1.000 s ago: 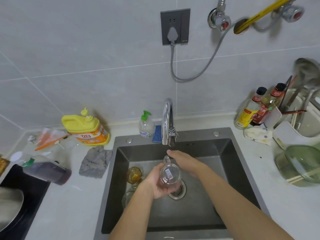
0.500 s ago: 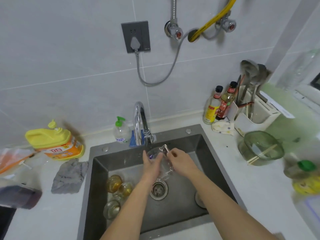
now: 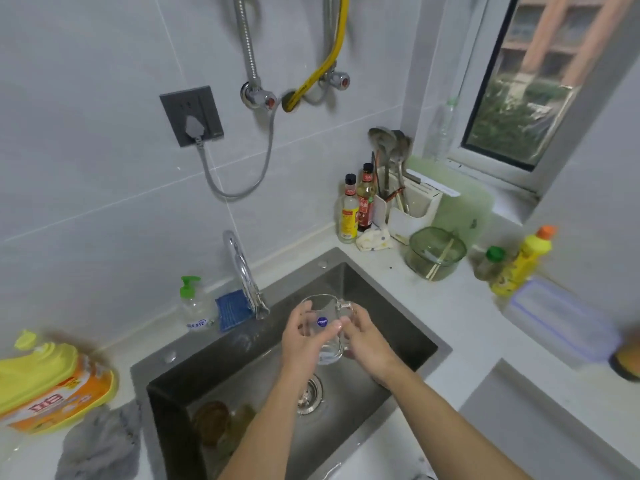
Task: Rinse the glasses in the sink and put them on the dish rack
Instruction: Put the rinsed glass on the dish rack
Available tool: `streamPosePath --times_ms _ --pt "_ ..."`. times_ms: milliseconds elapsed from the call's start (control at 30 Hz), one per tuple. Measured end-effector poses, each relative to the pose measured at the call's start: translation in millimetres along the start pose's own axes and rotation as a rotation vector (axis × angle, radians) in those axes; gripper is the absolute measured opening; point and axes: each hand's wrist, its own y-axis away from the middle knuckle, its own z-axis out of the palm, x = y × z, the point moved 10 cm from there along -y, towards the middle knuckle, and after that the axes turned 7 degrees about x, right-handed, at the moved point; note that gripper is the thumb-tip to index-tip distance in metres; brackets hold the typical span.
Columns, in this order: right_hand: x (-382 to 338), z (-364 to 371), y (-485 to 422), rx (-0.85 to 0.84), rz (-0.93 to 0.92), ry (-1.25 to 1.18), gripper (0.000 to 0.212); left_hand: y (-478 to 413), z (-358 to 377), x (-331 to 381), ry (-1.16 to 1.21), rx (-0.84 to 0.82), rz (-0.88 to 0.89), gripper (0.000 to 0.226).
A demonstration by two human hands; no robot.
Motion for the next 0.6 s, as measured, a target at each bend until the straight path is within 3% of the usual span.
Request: streamPosePath --times_ms 233,333,467,600 --pt "2.6 -88.8 37.4 0.258 0.014 -0.169 0.017 25.4 82.3 28.7 -0.006 -0.24 0.059 0.078" --pt "6.0 -137.2 65.4 0.304 -0.034 -0.185 0.039 49.1 137.2 36.0 0.045 -0.368 0.05 0.077" --pt "22.7 -219.3 114.3 0.422 -0.093 -0.036 0.092 92.5 223.5 38.4 0.042 -0.5 0.049 0.072" --pt "47.5 -313.2 179.9 0.645 -0.124 -0.049 0.104 168.5 321.7 40.2 -0.029 -0.666 0.093 0.065"
